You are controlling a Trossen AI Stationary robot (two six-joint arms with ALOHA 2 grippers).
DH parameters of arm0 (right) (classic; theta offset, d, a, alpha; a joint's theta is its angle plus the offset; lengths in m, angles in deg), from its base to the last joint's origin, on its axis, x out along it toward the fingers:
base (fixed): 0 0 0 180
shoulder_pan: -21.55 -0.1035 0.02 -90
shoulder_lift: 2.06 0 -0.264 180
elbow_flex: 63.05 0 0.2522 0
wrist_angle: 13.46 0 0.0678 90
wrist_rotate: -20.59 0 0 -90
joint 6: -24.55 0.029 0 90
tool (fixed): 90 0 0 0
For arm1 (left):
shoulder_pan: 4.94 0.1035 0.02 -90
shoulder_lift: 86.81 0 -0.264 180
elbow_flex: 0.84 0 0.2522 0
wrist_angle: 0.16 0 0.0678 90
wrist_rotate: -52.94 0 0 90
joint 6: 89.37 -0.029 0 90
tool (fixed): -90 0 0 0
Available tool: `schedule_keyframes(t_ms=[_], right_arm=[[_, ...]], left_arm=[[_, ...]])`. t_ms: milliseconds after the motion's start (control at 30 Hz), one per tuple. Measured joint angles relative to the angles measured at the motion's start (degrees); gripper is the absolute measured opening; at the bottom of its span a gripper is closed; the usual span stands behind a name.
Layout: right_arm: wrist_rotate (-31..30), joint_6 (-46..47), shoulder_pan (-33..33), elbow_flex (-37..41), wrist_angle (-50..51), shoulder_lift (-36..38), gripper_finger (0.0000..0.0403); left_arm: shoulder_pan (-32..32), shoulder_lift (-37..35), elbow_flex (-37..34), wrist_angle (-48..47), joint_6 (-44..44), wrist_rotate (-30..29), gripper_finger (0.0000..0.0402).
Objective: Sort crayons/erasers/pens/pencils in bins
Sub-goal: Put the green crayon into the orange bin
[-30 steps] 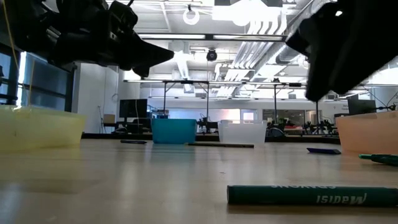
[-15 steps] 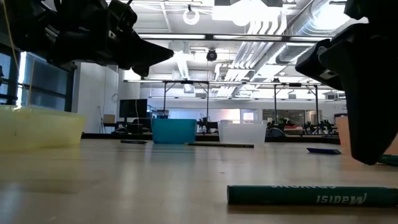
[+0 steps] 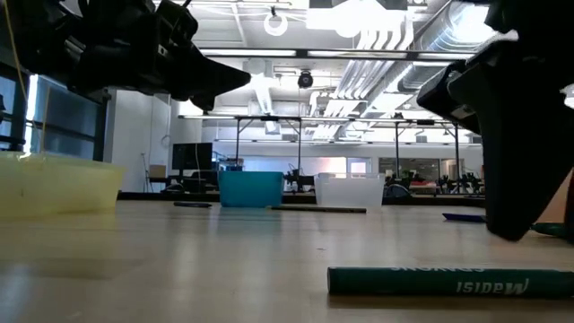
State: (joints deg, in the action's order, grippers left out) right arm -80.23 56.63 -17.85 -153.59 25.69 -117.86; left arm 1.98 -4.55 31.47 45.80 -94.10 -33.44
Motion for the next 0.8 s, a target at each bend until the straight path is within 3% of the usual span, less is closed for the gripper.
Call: schedule_keyframes(t_ms=[400, 800], right_arm=[[0.83, -1.07, 0.76, 0.0, -0.87, -2.29, 0.012], [1.9, -3.9, 1.93, -0.09, 1.81, -2.14, 0.0035]], left_arm=[[0.0, 0.0, 0.02, -0.36, 0.0, 0.0, 0.0], [0.0, 0.02, 0.02, -1.6, 0.02, 0.0, 0.0]])
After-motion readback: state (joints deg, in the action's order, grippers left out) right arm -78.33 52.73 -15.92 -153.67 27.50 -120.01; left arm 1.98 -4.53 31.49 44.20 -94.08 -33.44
